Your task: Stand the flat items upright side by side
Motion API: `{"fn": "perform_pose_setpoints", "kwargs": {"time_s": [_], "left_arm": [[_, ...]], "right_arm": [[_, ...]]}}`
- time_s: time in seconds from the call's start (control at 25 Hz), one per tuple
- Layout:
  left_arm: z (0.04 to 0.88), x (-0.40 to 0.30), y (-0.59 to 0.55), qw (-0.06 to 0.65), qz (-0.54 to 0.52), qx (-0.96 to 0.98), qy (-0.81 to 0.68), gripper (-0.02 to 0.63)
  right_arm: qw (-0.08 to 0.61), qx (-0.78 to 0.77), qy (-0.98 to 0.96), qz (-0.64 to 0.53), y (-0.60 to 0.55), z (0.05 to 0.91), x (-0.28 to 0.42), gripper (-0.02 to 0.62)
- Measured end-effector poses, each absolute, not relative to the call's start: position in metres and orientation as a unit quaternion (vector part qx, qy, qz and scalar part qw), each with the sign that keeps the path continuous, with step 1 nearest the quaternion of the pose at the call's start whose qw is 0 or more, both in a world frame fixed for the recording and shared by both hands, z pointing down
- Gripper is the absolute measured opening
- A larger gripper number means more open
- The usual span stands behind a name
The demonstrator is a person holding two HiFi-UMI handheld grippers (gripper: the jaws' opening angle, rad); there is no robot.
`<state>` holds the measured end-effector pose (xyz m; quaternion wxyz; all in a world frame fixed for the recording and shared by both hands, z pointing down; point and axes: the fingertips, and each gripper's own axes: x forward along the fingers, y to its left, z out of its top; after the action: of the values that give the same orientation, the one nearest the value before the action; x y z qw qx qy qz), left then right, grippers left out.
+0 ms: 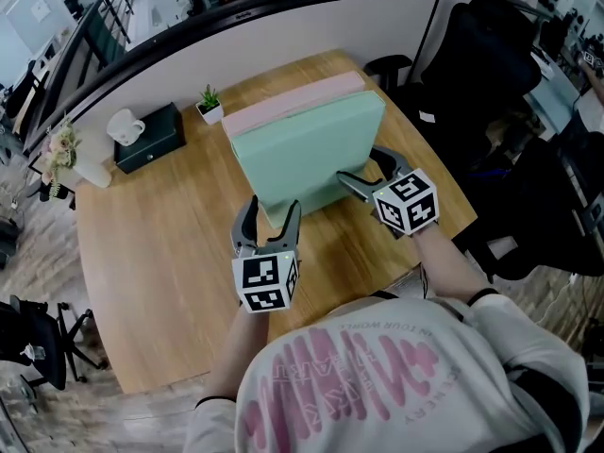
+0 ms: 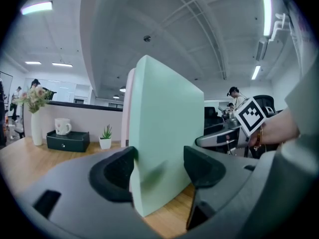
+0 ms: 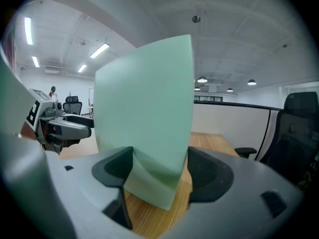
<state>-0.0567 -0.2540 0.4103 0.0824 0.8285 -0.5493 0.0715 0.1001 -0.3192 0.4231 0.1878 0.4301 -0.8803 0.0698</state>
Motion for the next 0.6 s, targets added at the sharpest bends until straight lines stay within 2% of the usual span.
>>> {"fn": "perform_pose_setpoints", "kwargs": {"time_s": [0.6], "left_arm": [[0.4067, -0.0586, -0.2513, 0.080, 0.074, 0.817, -0.566, 0.285]], "right_arm": [[0.203, 0.421, -0.883, 0.045, -0.3236, 0.4228, 0.1024, 0.354]]}}
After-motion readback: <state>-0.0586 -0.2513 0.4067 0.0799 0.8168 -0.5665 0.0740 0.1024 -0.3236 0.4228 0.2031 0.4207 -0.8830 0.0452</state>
